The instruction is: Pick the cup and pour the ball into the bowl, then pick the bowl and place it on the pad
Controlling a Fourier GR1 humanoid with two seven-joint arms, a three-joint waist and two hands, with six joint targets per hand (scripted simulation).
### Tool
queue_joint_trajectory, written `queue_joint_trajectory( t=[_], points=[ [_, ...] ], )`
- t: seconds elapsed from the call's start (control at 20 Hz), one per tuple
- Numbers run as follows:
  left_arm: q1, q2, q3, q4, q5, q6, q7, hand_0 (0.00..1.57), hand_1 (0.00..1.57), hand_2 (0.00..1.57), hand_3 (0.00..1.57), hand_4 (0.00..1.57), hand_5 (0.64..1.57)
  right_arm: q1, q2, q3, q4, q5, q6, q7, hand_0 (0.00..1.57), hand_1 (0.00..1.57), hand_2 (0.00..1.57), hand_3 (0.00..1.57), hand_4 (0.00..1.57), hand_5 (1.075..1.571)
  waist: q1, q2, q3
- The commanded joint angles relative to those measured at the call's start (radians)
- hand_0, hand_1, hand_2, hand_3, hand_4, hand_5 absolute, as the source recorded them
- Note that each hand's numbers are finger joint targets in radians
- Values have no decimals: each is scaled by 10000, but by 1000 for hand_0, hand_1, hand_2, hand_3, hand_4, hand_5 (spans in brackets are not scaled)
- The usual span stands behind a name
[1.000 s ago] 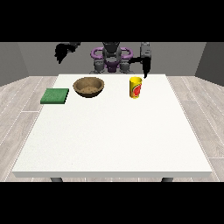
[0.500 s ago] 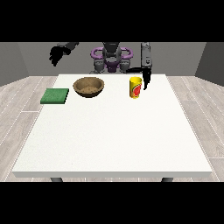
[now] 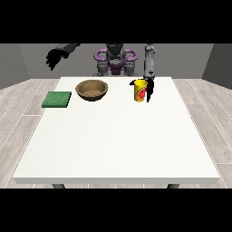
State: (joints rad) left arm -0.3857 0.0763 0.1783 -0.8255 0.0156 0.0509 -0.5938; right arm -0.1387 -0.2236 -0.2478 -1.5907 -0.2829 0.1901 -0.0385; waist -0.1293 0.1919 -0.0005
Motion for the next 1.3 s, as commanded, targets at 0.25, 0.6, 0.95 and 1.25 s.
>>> queue_joint_trajectory(
  t=[0.25,0.6,0.95,1.25],
  points=[
    [-929,616,480,1856,-767,1690,-1589,1265,1265,1571,1571,1335,1483,-648,-842,-734,-461,-1091,694,355,0,0,0,74,642,1568,-920,1080,-3],
    [-1016,549,-608,1535,-1923,2638,184,1276,1276,1571,1571,1391,1436,-326,-1368,-1198,931,-1426,1106,972,0,0,0,269,640,1568,-229,-768,11],
    [-2009,104,-2988,1579,-5324,5494,2962,1337,1337,1571,1571,1408,1525,-404,-1695,-1375,2216,-1261,1169,1143,0,0,0,250,634,1562,-41,-1956,64],
    [-2912,59,-4967,2762,-8575,6317,5984,1347,1347,1571,1571,1444,1540,-223,-1746,-1459,3053,-1297,1469,1046,0,0,0,83,675,1561,101,-2735,67]
  ],
)
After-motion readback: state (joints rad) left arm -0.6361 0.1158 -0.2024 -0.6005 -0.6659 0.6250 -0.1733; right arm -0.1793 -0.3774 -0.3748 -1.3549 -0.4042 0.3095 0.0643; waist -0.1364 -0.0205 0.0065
